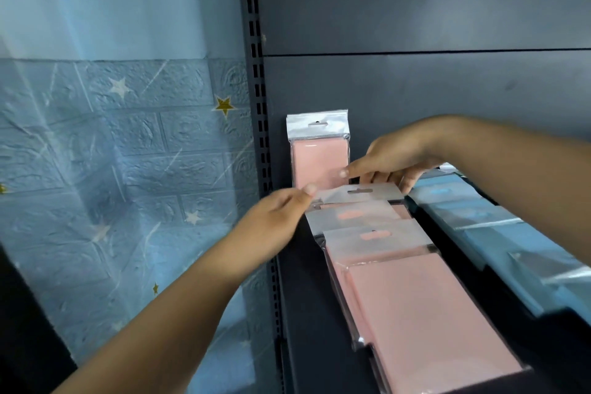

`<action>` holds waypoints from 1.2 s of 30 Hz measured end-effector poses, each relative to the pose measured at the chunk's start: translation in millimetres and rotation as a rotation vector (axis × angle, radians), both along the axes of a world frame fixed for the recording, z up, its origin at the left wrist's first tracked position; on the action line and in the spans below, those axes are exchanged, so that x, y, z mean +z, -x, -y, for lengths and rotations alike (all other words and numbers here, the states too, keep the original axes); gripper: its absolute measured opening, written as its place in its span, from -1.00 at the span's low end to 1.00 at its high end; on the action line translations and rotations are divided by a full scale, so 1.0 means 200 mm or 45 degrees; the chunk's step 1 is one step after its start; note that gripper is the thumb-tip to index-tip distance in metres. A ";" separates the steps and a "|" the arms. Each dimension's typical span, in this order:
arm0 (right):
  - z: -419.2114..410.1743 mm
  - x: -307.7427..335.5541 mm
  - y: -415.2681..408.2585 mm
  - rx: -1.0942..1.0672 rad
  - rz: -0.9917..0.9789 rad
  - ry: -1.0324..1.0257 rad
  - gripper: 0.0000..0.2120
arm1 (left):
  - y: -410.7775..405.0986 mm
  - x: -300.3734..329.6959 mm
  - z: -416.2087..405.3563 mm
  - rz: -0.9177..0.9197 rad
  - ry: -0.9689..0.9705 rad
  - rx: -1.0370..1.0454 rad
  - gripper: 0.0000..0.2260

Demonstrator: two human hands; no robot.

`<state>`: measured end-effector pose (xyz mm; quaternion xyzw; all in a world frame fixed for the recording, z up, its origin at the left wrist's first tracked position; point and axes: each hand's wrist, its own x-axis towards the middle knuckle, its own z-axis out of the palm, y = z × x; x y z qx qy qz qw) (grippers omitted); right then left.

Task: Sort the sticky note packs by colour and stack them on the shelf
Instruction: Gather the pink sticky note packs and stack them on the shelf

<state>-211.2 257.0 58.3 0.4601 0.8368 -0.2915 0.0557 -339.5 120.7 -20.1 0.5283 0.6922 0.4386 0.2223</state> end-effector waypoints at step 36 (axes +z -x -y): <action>0.09 -0.07 -0.08 -0.189 -0.911 0.330 -0.85 | -0.07 0.05 -0.03 0.610 -0.393 0.235 -0.77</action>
